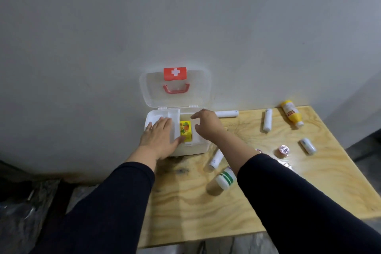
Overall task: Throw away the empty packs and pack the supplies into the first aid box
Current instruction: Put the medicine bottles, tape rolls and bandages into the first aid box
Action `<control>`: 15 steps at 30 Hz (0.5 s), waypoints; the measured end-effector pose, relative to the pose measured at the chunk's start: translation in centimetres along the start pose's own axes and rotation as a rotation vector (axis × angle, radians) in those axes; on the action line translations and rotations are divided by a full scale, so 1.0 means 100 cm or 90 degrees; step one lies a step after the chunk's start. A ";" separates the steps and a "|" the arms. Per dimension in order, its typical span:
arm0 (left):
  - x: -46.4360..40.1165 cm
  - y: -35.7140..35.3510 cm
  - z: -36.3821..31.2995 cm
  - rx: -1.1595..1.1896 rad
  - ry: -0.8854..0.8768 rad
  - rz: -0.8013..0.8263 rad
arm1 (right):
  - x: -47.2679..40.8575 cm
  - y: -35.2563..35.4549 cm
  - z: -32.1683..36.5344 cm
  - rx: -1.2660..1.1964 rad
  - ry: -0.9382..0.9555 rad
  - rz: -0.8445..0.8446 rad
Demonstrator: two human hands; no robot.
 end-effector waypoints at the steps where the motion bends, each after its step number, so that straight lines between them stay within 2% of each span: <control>1: -0.002 0.003 -0.011 -0.002 -0.008 -0.004 | 0.005 0.011 -0.007 -0.004 0.002 -0.021; 7: -0.010 0.006 -0.124 0.001 -0.122 0.015 | 0.054 0.065 -0.084 0.021 -0.055 -0.075; 15: -0.002 -0.063 -0.260 -0.011 -0.208 0.124 | 0.144 0.077 -0.215 0.064 -0.199 -0.038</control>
Point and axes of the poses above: each hand's wrist, its own x-axis away from the middle knuckle, its own y-axis out of the back of the hand, z = x × y, the point moved 7 cm from there along -x, towards the middle knuckle, and after that the axes turned 8 degrees about x, right-handed, at the moved point
